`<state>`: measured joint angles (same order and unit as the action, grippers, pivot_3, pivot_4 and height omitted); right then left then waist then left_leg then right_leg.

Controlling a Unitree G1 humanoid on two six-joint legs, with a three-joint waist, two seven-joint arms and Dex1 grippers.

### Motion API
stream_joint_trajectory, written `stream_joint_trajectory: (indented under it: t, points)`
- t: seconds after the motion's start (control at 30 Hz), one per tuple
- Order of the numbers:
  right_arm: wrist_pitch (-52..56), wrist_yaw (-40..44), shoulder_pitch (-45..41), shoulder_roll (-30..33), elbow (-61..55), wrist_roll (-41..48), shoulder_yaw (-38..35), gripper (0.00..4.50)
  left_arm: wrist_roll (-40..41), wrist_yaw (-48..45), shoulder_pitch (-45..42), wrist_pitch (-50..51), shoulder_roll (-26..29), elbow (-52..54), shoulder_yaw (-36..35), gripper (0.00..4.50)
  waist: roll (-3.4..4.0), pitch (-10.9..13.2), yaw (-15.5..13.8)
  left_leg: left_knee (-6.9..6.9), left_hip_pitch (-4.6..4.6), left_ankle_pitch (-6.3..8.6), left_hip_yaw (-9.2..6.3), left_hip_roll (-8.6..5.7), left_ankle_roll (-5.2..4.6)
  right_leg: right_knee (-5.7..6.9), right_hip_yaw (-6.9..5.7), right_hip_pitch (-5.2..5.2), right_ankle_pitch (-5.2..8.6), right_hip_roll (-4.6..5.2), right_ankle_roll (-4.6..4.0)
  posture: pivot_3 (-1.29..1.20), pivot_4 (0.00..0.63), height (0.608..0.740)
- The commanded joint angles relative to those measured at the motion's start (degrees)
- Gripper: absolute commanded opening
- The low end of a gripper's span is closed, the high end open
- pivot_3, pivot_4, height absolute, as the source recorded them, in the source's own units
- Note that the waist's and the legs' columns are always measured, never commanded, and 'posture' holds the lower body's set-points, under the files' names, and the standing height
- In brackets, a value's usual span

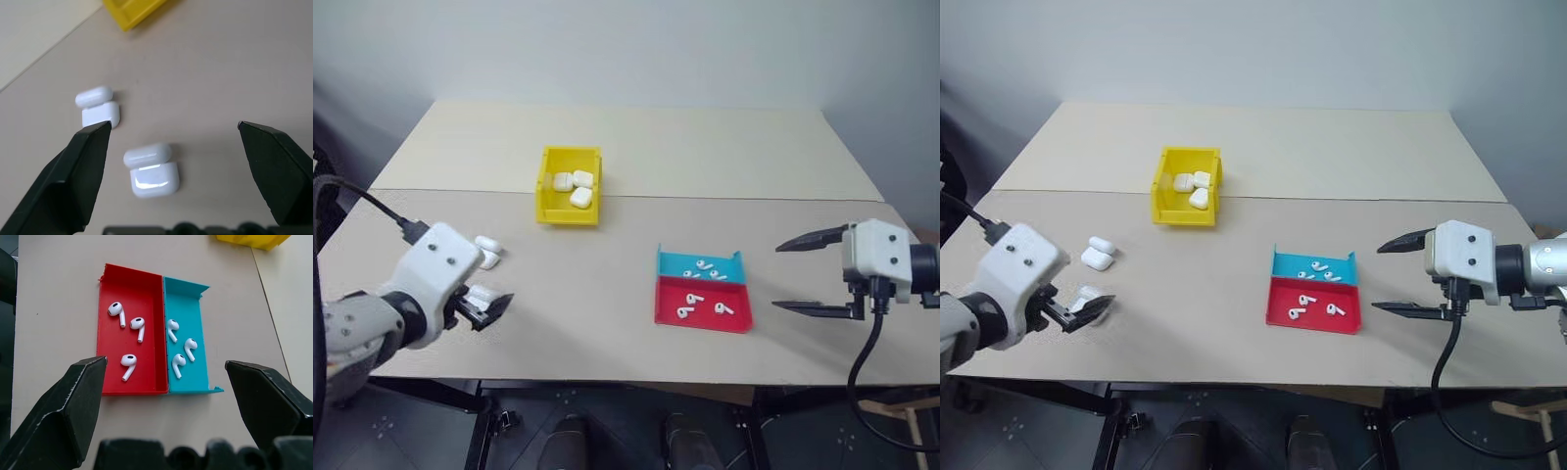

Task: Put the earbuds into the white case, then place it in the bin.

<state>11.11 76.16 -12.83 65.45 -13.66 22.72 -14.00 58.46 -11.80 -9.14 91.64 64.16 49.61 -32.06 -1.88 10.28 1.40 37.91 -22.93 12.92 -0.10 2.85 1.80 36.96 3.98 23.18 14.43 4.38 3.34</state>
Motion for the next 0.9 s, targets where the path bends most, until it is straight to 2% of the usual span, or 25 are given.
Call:
stream_joint_trajectory:
  t: [0.03,0.23,0.33,0.63,0.9]
  points:
    - [1.42,-0.62,-0.84,0.61,-1.28,0.3,0.36,4.48,7.77,2.2,-0.42,0.86,6.61,-9.84,-0.9,4.5,-0.01,0.01,0.07,-0.01,0.0,0.0,-0.01,0.0,0.0,0.0,0.0,0.01,0.0,0.0,-0.01,0.0,0.15,0.74]
    - [4.65,-2.16,-0.71,0.97,-1.83,0.15,1.4,4.48,13.57,3.84,-1.06,0.86,14.94,-20.68,4.68,4.5,-0.04,0.03,-0.08,-0.01,0.01,0.0,0.01,0.0,0.0,0.02,-0.01,0.01,0.02,0.02,-0.04,0.0,0.15,0.74]
    - [5.24,-2.55,1.09,0.89,-2.36,-0.05,0.63,4.48,12.57,3.57,-2.83,0.86,16.23,-24.19,9.53,4.5,-0.04,0.03,-0.27,-0.06,-0.01,0.0,0.03,-0.01,0.01,0.0,-0.01,0.05,0.03,0.03,-0.04,0.0,0.15,0.74]
    - [7.92,-3.24,4.76,1.95,-3.83,0.47,-1.96,4.48,4.56,1.62,-14.03,0.86,11.17,-30.13,25.23,4.5,-0.05,0.03,-0.58,-0.07,-0.06,0.0,0.02,-0.03,0.01,0.01,-0.02,0.07,0.03,0.01,-0.06,0.0,0.15,0.74]
    - [9.17,-3.92,4.6,2.27,-3.63,-0.15,-1.48,4.48,-5.08,-3.25,-22.33,0.82,5.19,-36.08,35.15,4.5,-0.08,0.04,-0.49,-0.06,-0.08,0.0,0.02,-0.04,0.01,0.01,-0.02,0.06,0.03,0.01,-0.05,0.0,0.15,0.74]
